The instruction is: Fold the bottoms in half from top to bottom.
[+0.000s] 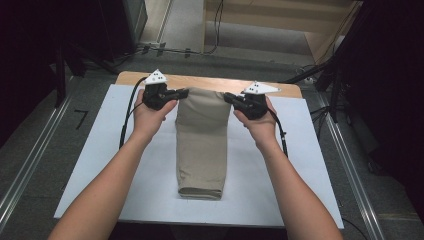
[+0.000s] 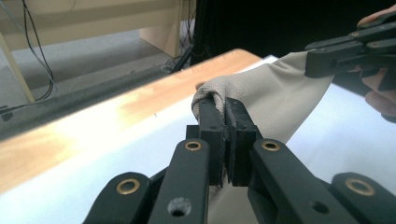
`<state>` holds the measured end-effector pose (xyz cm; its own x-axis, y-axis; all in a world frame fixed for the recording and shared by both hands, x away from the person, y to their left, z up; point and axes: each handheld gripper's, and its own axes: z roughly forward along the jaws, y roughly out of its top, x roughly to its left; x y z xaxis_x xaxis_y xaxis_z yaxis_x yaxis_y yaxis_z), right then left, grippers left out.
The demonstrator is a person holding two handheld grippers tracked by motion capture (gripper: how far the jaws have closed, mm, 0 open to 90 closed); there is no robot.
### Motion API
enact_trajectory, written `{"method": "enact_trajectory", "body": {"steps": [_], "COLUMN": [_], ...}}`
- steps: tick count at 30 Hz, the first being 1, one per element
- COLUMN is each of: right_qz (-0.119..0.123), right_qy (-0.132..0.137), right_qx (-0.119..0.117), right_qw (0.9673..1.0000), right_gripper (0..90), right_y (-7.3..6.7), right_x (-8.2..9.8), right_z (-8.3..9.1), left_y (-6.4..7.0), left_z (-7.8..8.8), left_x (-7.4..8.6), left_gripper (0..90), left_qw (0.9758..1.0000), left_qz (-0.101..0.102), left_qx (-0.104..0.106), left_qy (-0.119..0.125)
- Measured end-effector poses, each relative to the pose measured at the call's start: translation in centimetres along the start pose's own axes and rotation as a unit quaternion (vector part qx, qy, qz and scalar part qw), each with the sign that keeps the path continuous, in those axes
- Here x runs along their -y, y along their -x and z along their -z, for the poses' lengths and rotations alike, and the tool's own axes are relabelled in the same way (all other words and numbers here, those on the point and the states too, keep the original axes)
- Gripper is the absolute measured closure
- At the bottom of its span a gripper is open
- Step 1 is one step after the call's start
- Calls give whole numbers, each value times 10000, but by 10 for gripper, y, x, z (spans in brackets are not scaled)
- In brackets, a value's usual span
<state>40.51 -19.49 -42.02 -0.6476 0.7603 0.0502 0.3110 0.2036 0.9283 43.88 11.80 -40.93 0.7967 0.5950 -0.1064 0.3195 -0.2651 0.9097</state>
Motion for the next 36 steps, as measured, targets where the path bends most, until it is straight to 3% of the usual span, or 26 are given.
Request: {"method": "enact_trajectory", "body": {"steps": [6, 12, 15, 17, 22, 23, 25, 26, 31, 36], "right_qz": [56, 391, 341, 336, 270, 339, 333, 334, 309, 457], "right_qy": [-5, -89, -127, -164, -225, -226, -239, -267, -393, -539], "right_qx": [-202, -364, -502, -571, -738, -754, -778, -804, -997, -1201], "right_qw": [9998, 9985, 9981, 9977, 9967, 9963, 9961, 9958, 9938, 9902], "right_gripper": [857, 857, 857, 857, 856, 856, 855, 854, 850, 826], "right_y": [-22, -55, -67, -74, -89, -92, -98, -100, -113, -126], "right_x": [30, 63, 80, 90, 110, 113, 121, 124, 137, 139], "right_z": [21, 44, 53, 57, 68, 70, 75, 76, 85, 98], "left_y": [25, 51, 64, 74, 89, 92, 100, 104, 114, 123], "left_z": [16, 36, 44, 48, 58, 60, 63, 65, 77, 90], "left_x": [30, 66, 84, 96, 121, 125, 130, 132, 144, 148], "left_gripper": [882, 882, 881, 881, 880, 880, 878, 878, 876, 834], "left_qw": [9998, 9990, 9985, 9982, 9976, 9974, 9962, 9958, 9946, 9920], "left_qz": [-162, -235, -186, -273, -110, -131, -416, -463, -438, -306], "left_qx": [130, 373, 484, 473, 631, 632, 565, 565, 676, 1012], "left_qy": [-37, -103, -166, -233, -280, -332, -521, -544, -656, -689]}}
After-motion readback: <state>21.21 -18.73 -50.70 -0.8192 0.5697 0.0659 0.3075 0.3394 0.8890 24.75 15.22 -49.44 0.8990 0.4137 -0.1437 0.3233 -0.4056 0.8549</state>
